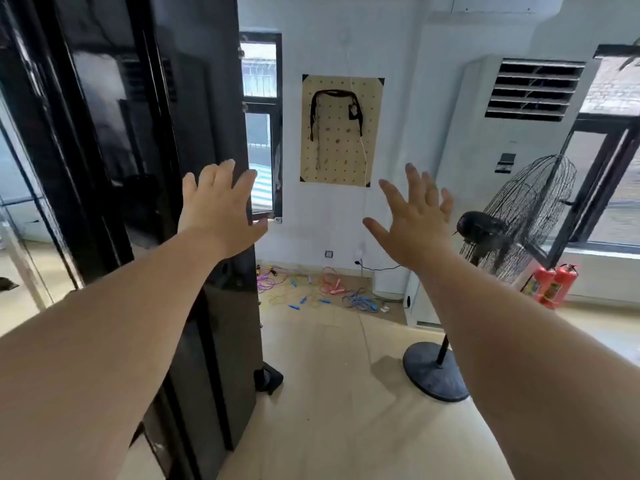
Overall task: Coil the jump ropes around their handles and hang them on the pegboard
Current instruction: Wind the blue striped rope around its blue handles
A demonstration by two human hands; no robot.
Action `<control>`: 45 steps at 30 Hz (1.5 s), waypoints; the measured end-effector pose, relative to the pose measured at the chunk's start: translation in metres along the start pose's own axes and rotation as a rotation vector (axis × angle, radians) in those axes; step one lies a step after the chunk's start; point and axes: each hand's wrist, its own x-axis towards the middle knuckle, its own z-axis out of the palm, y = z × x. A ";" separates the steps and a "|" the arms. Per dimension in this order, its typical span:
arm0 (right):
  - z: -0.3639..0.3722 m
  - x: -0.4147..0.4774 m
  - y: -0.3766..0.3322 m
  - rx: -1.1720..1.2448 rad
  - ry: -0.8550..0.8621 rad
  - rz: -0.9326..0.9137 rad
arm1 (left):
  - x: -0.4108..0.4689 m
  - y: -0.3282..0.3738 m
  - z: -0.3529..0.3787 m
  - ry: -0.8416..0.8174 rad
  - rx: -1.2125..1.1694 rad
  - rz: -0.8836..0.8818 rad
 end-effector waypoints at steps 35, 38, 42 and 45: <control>0.577 0.321 0.175 0.002 -0.801 0.008 | 0.333 0.176 0.584 -0.735 -0.092 0.020; 0.623 0.366 0.174 0.013 -0.846 0.060 | 0.384 0.169 0.640 -0.788 -0.122 0.055; 0.683 0.418 0.183 0.021 -0.950 0.091 | 0.448 0.171 0.708 -0.838 -0.075 0.206; 0.728 0.452 0.198 0.054 -0.991 0.130 | 0.492 0.186 0.759 -0.871 -0.107 0.219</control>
